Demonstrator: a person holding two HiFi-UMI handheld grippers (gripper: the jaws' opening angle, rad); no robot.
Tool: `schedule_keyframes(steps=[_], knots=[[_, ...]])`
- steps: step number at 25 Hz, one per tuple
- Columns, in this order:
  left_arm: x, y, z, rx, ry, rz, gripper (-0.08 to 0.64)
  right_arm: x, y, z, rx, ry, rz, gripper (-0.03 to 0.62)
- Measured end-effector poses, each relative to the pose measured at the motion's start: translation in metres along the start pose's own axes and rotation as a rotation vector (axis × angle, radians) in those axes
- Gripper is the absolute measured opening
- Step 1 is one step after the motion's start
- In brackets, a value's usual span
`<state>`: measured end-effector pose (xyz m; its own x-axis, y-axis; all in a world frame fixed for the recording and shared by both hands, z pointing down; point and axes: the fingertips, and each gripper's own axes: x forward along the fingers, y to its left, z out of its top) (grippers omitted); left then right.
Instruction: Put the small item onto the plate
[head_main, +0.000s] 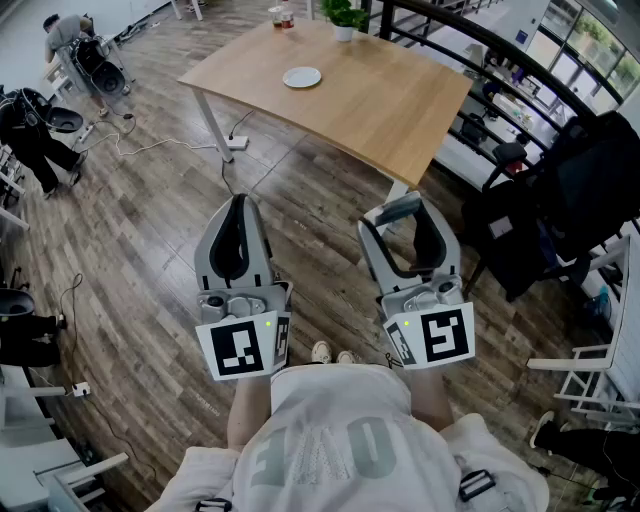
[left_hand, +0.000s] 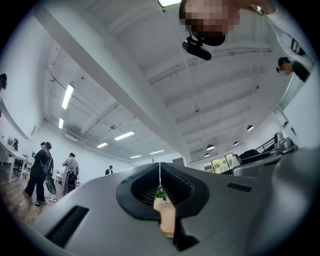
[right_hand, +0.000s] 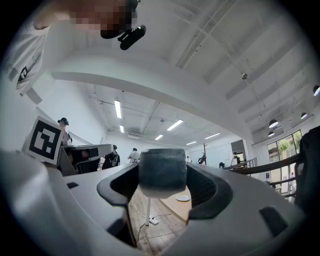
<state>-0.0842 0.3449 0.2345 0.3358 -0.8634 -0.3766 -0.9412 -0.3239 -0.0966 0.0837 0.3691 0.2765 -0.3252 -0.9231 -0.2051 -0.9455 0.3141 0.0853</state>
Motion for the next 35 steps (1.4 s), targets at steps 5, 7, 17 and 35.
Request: schedule_keyframes(steps=[5, 7, 17, 35], knots=[[0.005, 0.009, 0.003, -0.012, -0.023, 0.006, 0.012, 0.008, 0.003, -0.004, -0.002, 0.003, 0.000, 0.308], [0.003, 0.014, 0.003, -0.015, -0.020, 0.007, 0.012, 0.011, 0.007, -0.004, -0.003, 0.004, 0.000, 0.308], [0.006, 0.045, -0.010, -0.045, -0.032, 0.033, 0.012, 0.026, 0.009, -0.009, 0.030, -0.031, -0.007, 0.308], [0.166, 0.120, -0.076, 0.092, -0.047, 0.133, 0.012, 0.230, -0.054, -0.041, 0.050, -0.115, 0.137, 0.308]])
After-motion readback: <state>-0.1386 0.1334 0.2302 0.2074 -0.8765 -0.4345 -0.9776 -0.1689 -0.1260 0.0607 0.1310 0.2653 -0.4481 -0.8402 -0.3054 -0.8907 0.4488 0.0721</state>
